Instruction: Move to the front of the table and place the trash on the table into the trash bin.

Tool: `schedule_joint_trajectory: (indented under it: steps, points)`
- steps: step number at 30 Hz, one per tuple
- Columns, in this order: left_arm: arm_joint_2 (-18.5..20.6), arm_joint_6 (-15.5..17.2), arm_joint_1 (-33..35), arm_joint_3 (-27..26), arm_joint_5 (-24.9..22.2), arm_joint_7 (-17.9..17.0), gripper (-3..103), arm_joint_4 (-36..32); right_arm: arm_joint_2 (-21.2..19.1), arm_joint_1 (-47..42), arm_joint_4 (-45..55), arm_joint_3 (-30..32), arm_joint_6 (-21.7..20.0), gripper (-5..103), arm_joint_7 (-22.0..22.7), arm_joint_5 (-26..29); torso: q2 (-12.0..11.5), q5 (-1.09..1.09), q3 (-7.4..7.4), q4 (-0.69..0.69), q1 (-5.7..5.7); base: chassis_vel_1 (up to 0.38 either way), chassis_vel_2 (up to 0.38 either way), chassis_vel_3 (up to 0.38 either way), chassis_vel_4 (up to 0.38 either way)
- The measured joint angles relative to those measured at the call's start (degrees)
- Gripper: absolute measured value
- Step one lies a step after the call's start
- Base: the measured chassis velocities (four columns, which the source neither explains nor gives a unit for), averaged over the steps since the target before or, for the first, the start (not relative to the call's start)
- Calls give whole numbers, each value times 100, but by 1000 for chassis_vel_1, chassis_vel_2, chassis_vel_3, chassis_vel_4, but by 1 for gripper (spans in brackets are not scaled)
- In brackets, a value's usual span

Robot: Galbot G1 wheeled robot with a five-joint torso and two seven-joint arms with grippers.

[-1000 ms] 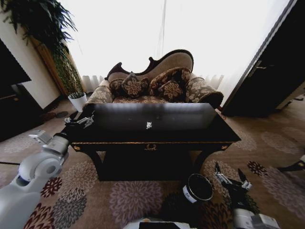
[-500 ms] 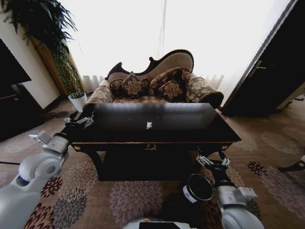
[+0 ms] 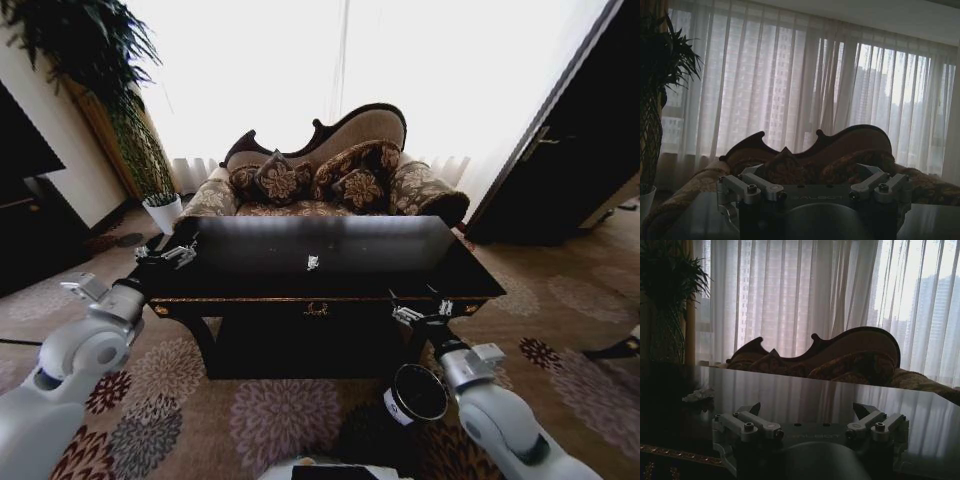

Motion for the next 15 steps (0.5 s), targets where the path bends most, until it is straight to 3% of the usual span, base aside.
schedule_joint_trajectory:
  steps: [7, 15]
  points:
    - [0, 0, 0, 0, 0, 0, 100, 0, -357, 655, -292, -601, -130, 100, 19, 234, 0, -1, 0, 0, 0, 0, 0, 0, 0]
    - [0, 0, 0, 0, 0, 0, 100, 0, -960, 2166, -792, -1865, -291, 100, 36, 681, 0, -2, 0, 1, 0, 0, 0, 0, 0]
